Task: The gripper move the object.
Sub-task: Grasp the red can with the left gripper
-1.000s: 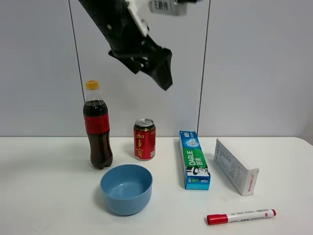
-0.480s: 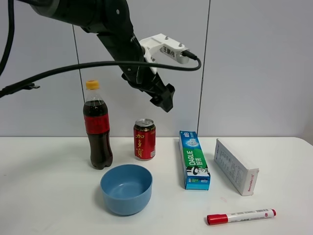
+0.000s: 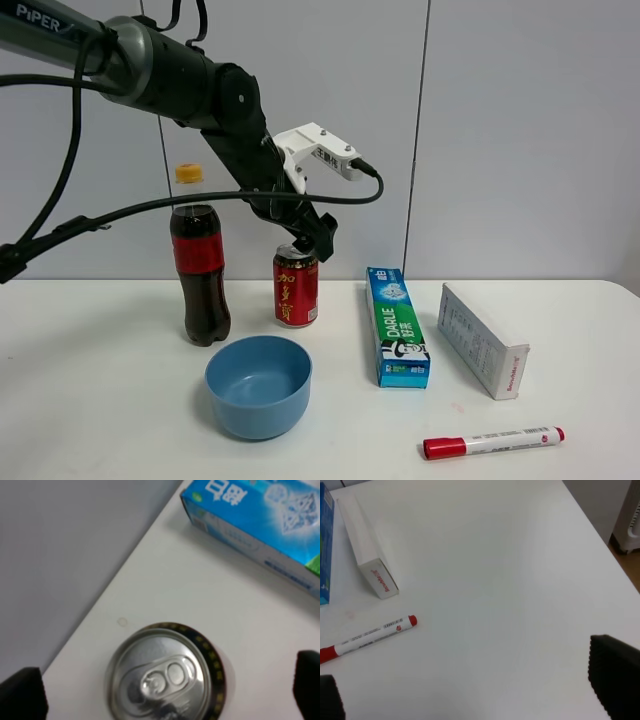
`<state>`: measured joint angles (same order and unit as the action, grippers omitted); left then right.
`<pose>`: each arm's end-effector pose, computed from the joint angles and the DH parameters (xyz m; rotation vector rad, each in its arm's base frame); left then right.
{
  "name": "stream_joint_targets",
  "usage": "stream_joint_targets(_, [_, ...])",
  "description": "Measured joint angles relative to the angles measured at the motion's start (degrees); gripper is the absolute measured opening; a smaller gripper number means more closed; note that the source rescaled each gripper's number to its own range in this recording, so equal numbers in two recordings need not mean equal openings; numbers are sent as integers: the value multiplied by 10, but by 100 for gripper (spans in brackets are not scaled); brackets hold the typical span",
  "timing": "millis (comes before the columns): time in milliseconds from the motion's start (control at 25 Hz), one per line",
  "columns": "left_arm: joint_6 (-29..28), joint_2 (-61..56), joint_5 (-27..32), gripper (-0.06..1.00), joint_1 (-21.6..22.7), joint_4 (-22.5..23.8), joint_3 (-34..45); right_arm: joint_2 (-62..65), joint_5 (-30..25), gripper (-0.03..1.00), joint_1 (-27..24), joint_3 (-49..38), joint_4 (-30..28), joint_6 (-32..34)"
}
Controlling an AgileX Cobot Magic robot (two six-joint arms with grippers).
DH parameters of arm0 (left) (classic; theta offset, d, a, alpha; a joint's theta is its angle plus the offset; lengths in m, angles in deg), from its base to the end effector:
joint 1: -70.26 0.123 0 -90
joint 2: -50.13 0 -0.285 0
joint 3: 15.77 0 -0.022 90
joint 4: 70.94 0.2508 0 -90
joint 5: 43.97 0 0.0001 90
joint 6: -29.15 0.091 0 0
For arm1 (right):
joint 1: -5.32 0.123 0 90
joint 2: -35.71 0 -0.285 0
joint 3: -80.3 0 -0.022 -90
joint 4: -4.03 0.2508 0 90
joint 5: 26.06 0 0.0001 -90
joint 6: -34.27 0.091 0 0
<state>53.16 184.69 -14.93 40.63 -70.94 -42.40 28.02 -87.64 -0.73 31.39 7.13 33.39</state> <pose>0.4410 -0.2509 0.2032 1.0788 2.1339 -0.0462 -0.0046 0.0048 0.2746 0.0902 2.0595 -0.0098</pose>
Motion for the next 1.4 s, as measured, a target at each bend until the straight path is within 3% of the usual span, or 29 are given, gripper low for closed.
stream_joint_targets(1240, [5, 66, -48, 100, 19, 4, -2, 0, 0, 100, 0, 0, 0, 0])
stream_joint_targets(1280, [5, 66, -49, 97, 19, 4, -2, 0, 0, 100, 0, 0, 0, 0])
stream_joint_targets(1320, [5, 66, -50, 87, 19, 4, -2, 0, 0, 100, 0, 0, 0, 0])
stream_joint_targets(1360, [5, 66, -51, 72, 19, 4, -2, 0, 0, 100, 0, 0, 0, 0])
stream_joint_targets(1400, [5, 66, -51, 43, 19, 0, -2, 0, 0, 100, 0, 0, 0, 0])
